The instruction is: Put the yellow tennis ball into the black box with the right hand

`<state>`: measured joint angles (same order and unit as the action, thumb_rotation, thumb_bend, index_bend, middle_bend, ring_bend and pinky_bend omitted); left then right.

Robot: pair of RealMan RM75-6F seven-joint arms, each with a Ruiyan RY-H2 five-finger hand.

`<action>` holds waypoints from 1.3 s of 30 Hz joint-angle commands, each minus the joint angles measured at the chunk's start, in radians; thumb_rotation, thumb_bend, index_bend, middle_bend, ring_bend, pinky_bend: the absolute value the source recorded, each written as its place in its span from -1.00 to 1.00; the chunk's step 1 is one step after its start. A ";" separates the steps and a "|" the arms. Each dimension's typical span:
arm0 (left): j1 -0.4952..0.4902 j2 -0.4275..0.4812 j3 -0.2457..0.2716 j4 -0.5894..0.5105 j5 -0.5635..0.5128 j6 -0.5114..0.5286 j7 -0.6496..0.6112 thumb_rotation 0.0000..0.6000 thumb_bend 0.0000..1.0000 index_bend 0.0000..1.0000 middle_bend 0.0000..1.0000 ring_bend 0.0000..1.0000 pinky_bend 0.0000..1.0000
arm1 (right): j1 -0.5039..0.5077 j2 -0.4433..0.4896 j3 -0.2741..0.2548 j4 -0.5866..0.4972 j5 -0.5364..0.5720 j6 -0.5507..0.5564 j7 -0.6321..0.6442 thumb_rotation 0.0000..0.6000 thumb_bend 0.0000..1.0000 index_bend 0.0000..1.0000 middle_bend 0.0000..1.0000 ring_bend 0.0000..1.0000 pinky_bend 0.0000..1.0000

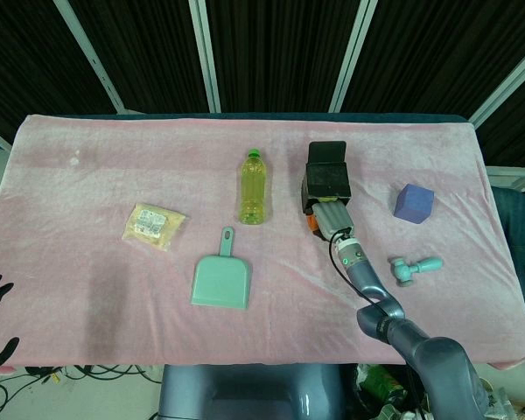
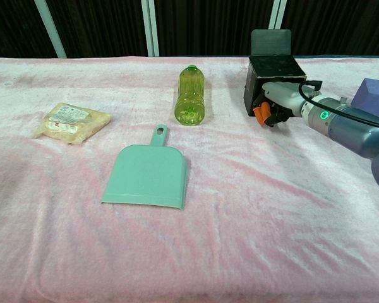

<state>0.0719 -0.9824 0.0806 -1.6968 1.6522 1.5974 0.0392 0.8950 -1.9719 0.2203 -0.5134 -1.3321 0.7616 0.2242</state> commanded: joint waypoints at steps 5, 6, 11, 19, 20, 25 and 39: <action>-0.001 0.000 0.000 0.001 0.001 -0.001 0.000 1.00 -0.46 -0.75 -0.91 -1.00 -1.00 | -0.077 0.102 -0.026 -0.193 -0.035 0.133 -0.024 1.00 0.87 0.96 0.59 0.83 1.00; -0.001 0.000 0.000 0.001 0.002 -0.001 0.000 1.00 -0.46 -0.75 -0.91 -1.00 -1.00 | -0.094 0.127 -0.029 -0.238 -0.037 0.155 -0.033 1.00 0.86 0.96 0.56 0.80 1.00; 0.000 0.001 0.002 0.002 0.007 0.000 -0.001 1.00 -0.46 -0.75 -0.91 -1.00 -1.00 | -0.206 0.340 -0.041 -0.609 0.017 0.199 -0.128 1.00 0.61 0.63 0.20 0.49 0.83; 0.005 0.008 0.005 -0.006 0.015 0.012 -0.004 1.00 -0.46 -0.75 -0.92 -1.00 -1.00 | -0.363 0.746 -0.111 -1.161 0.166 0.224 -0.321 1.00 -0.15 -0.57 -0.50 -0.27 0.04; 0.006 0.010 0.005 -0.009 0.016 0.015 -0.004 1.00 -0.46 -0.75 -0.92 -1.00 -1.00 | -0.383 0.786 -0.127 -1.203 0.167 0.247 -0.352 1.00 -0.27 -0.69 -0.60 -0.37 -0.09; 0.006 0.021 -0.001 -0.030 0.029 0.032 0.010 1.00 -0.46 -0.75 -0.92 -1.00 -1.00 | -0.503 0.868 -0.201 -1.289 0.081 0.439 -0.449 1.00 -0.52 -0.88 -0.81 -0.58 -0.39; 0.001 0.027 -0.004 -0.008 0.051 0.032 0.066 1.00 -0.46 -0.76 -0.92 -1.00 -1.00 | -0.772 0.718 -0.286 -0.975 -0.224 0.885 -0.392 1.00 -0.61 -0.92 -0.89 -0.69 -0.48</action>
<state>0.0741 -0.9521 0.0788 -1.7135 1.7011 1.6286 0.1027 0.1708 -1.2133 -0.0509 -1.5504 -1.5125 1.5994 -0.1847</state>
